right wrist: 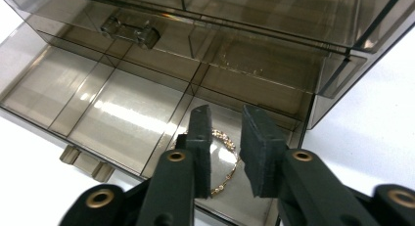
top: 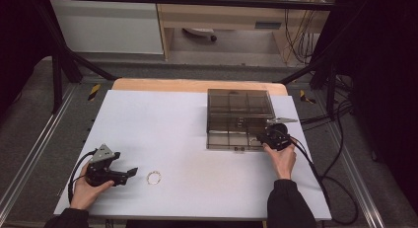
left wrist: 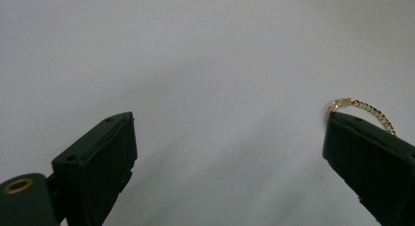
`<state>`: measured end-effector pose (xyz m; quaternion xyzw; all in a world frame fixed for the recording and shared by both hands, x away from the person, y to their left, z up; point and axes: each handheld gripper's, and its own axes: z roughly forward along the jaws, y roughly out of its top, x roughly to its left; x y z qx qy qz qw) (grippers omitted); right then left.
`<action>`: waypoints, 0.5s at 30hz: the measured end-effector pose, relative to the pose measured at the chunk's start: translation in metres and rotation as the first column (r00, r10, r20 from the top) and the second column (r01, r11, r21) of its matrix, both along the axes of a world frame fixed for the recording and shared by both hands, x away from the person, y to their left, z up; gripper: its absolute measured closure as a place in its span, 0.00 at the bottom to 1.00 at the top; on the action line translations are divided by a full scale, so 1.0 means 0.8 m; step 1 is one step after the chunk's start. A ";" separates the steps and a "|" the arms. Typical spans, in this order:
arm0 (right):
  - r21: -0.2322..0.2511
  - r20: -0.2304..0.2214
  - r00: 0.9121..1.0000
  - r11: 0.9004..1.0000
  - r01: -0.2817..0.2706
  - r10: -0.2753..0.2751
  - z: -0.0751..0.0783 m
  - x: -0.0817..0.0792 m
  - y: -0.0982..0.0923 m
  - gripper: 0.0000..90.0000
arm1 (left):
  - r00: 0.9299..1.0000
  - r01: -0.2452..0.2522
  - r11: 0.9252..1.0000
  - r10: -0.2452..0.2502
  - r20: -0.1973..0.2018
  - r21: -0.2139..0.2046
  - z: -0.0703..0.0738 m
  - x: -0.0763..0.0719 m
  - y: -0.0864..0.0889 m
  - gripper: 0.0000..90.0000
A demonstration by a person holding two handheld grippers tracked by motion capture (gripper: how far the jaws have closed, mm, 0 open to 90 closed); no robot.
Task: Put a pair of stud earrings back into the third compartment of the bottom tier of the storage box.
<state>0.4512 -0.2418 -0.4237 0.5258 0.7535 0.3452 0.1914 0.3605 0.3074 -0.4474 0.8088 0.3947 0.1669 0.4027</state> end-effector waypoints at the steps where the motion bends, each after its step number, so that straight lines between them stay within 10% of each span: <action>1: -0.001 0.008 1.000 1.000 -0.006 0.006 0.001 -0.001 -0.001 0.77 | 1.000 0.000 1.000 0.000 0.000 -0.001 0.000 0.000 0.000 0.06; 15: 0.057 0.097 0.986 0.988 -0.141 0.135 0.027 -0.041 0.016 0.25 | 1.000 -0.005 1.000 0.005 0.004 -0.005 0.001 0.000 0.000 0.06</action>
